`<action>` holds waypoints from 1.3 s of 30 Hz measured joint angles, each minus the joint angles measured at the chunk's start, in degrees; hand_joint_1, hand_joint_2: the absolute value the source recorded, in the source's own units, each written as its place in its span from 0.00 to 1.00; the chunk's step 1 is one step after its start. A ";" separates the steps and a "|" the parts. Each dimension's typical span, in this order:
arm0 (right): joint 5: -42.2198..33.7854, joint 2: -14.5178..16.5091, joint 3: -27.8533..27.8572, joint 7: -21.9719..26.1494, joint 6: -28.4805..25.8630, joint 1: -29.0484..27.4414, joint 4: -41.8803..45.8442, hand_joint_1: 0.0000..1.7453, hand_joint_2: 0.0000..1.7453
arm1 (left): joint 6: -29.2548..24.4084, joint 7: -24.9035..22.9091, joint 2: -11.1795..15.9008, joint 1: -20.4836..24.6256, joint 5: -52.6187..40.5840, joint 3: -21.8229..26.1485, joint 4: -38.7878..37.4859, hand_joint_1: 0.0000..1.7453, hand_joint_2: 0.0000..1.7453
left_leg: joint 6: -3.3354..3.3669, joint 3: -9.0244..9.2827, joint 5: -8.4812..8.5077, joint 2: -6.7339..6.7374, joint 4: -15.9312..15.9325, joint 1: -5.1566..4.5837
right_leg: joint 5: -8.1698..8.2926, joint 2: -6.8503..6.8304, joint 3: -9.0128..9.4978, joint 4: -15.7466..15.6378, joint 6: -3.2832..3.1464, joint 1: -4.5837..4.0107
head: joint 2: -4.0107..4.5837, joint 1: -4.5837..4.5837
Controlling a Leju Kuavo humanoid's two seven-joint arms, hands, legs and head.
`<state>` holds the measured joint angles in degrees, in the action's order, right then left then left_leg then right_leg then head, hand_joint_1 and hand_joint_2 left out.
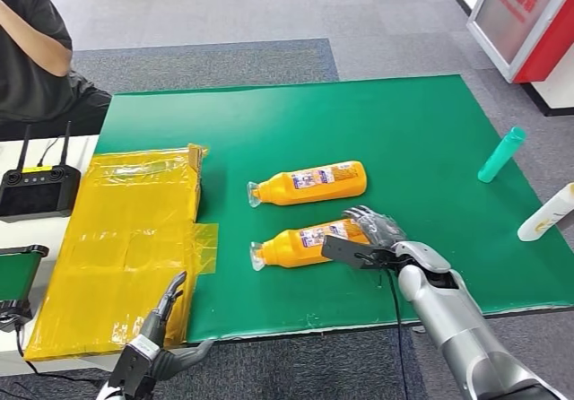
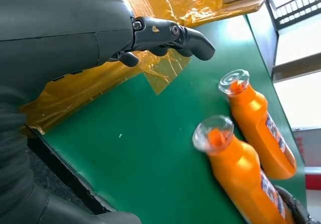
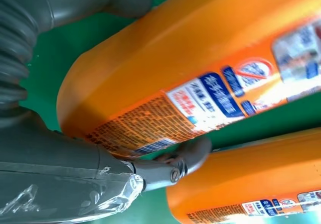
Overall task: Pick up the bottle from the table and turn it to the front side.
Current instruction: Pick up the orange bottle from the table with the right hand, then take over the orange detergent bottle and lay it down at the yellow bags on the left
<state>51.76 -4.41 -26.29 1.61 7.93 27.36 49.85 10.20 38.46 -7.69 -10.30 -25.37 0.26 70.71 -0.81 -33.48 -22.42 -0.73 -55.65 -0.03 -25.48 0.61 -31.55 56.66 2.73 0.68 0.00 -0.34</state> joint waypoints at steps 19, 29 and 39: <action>-0.02 -1.58 1.92 -0.64 -5.16 -10.62 13.93 1.00 1.00 | 0.23 0.03 -0.16 -1.43 -0.19 0.68 0.82 0.00 1.00 | 0.04 -0.04 -0.09 -0.01 0.00 -0.01 | -0.09 -0.02 0.30 0.00 -0.01 0.00 | 0.00 0.01; 0.67 -1.58 3.80 0.09 -6.47 -19.53 25.78 1.00 1.00 | 2.85 0.08 -1.26 -2.68 1.56 2.24 2.70 0.00 1.00 | 0.03 -0.40 -0.09 -0.02 0.00 -0.01 | -0.10 -0.03 0.02 0.00 -0.03 0.01 | 0.00 0.00; -5.64 3.26 6.78 6.79 -10.34 -30.56 41.77 1.00 1.00 | 13.58 0.32 -4.03 -3.51 7.30 6.40 4.83 0.00 1.00 | -0.01 -0.59 -0.14 -0.03 0.00 -0.01 | -0.17 -0.04 -0.17 0.00 -0.09 0.00 | 0.00 0.01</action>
<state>46.13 -1.15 -19.51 8.40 -2.41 -3.20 91.62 23.78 38.77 -11.72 -13.81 -18.08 6.67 75.54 -0.82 -34.07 -22.56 -0.75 -55.64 -0.04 -25.66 0.57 -31.72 56.67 2.64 0.67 0.00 -0.34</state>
